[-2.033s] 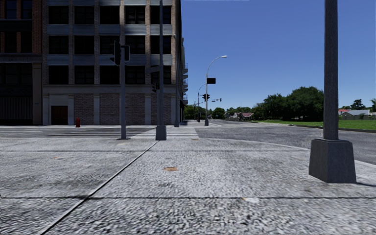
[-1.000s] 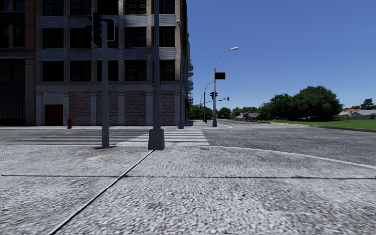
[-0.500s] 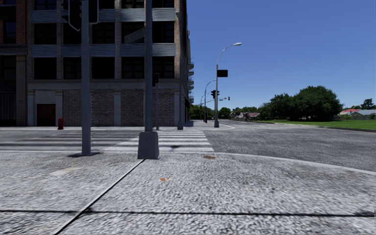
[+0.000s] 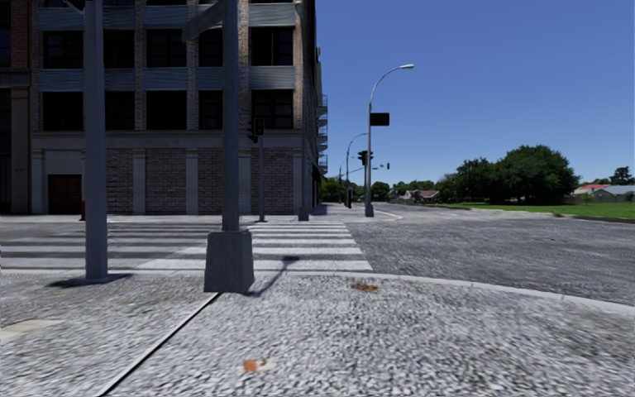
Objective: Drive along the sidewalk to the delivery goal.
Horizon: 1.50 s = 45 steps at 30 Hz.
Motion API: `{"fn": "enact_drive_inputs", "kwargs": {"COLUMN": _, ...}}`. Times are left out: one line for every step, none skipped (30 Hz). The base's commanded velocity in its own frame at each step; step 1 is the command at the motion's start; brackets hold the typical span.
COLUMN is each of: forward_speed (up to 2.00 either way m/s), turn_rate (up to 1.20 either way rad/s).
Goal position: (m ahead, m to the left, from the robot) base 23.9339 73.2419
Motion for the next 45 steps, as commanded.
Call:
{"fn": "enact_drive_inputs", "kwargs": {"forward_speed": 1.69, "turn_rate": 0.00}}
{"fn": "enact_drive_inputs", "kwargs": {"forward_speed": 1.61, "turn_rate": 0.00}}
{"fn": "enact_drive_inputs", "kwargs": {"forward_speed": 1.51, "turn_rate": 0.00}}
{"fn": "enact_drive_inputs", "kwargs": {"forward_speed": 1.47, "turn_rate": 0.00}}
{"fn": "enact_drive_inputs", "kwargs": {"forward_speed": 1.47, "turn_rate": 0.00}}
{"fn": "enact_drive_inputs", "kwargs": {"forward_speed": 1.45, "turn_rate": 0.00}}
{"fn": "enact_drive_inputs", "kwargs": {"forward_speed": 1.34, "turn_rate": 0.00}}
{"fn": "enact_drive_inputs", "kwargs": {"forward_speed": 1.13, "turn_rate": 0.00}}
{"fn": "enact_drive_inputs", "kwargs": {"forward_speed": 1.13, "turn_rate": 0.00}}
{"fn": "enact_drive_inputs", "kwargs": {"forward_speed": 0.92, "turn_rate": 0.00}}
{"fn": "enact_drive_inputs", "kwargs": {"forward_speed": 0.80, "turn_rate": 0.00}}
{"fn": "enact_drive_inputs", "kwargs": {"forward_speed": 0.76, "turn_rate": 0.00}}
{"fn": "enact_drive_inputs", "kwargs": {"forward_speed": 0.76, "turn_rate": 0.00}}
{"fn": "enact_drive_inputs", "kwargs": {"forward_speed": 0.75, "turn_rate": 0.00}}
{"fn": "enact_drive_inputs", "kwargs": {"forward_speed": 0.74, "turn_rate": 0.00}}
{"fn": "enact_drive_inputs", "kwargs": {"forward_speed": 0.74, "turn_rate": 0.00}}
{"fn": "enact_drive_inputs", "kwargs": {"forward_speed": 0.74, "turn_rate": 0.00}}
{"fn": "enact_drive_inputs", "kwargs": {"forward_speed": 0.74, "turn_rate": 0.00}}
{"fn": "enact_drive_inputs", "kwargs": {"forward_speed": 0.74, "turn_rate": 0.00}}
{"fn": "enact_drive_inputs", "kwargs": {"forward_speed": 0.74, "turn_rate": 0.00}}
{"fn": "enact_drive_inputs", "kwargs": {"forward_speed": 0.74, "turn_rate": 0.00}}
{"fn": "enact_drive_inputs", "kwargs": {"forward_speed": 0.74, "turn_rate": 0.00}}
{"fn": "enact_drive_inputs", "kwargs": {"forward_speed": 0.74, "turn_rate": 0.00}}
{"fn": "enact_drive_inputs", "kwargs": {"forward_speed": 0.74, "turn_rate": 0.00}}
{"fn": "enact_drive_inputs", "kwargs": {"forward_speed": 0.74, "turn_rate": 0.00}}
{"fn": "enact_drive_inputs", "kwargs": {"forward_speed": 0.74, "turn_rate": 0.00}}
{"fn": "enact_drive_inputs", "kwargs": {"forward_speed": 0.74, "turn_rate": 0.00}}
{"fn": "enact_drive_inputs", "kwargs": {"forward_speed": 0.74, "turn_rate": 0.00}}
{"fn": "enact_drive_inputs", "kwargs": {"forward_speed": 0.76, "turn_rate": 0.00}}
{"fn": "enact_drive_inputs", "kwargs": {"forward_speed": 0.77, "turn_rate": 0.00}}
{"fn": "enact_drive_inputs", "kwargs": {"forward_speed": 0.77, "turn_rate": 0.00}}
{"fn": "enact_drive_inputs", "kwargs": {"forward_speed": 0.79, "turn_rate": 0.00}}
{"fn": "enact_drive_inputs", "kwargs": {"forward_speed": 0.82, "turn_rate": 0.00}}
{"fn": "enact_drive_inputs", "kwargs": {"forward_speed": 0.86, "turn_rate": 0.00}}
{"fn": "enact_drive_inputs", "kwargs": {"forward_speed": 0.86, "turn_rate": 0.00}}
{"fn": "enact_drive_inputs", "kwargs": {"forward_speed": 0.89, "turn_rate": 0.00}}
{"fn": "enact_drive_inputs", "kwargs": {"forward_speed": 0.91, "turn_rate": 0.00}}
{"fn": "enact_drive_inputs", "kwargs": {"forward_speed": 0.97, "turn_rate": 0.00}}
{"fn": "enact_drive_inputs", "kwargs": {"forward_speed": 0.97, "turn_rate": 0.00}}
{"fn": "enact_drive_inputs", "kwargs": {"forward_speed": 1.01, "turn_rate": 0.00}}
{"fn": "enact_drive_inputs", "kwargs": {"forward_speed": 1.02, "turn_rate": 0.00}}
{"fn": "enact_drive_inputs", "kwargs": {"forward_speed": 1.02, "turn_rate": 0.00}}
{"fn": "enact_drive_inputs", "kwargs": {"forward_speed": 1.02, "turn_rate": 0.00}}
{"fn": "enact_drive_inputs", "kwargs": {"forward_speed": 1.02, "turn_rate": 0.00}}
{"fn": "enact_drive_inputs", "kwargs": {"forward_speed": 1.02, "turn_rate": 0.00}}
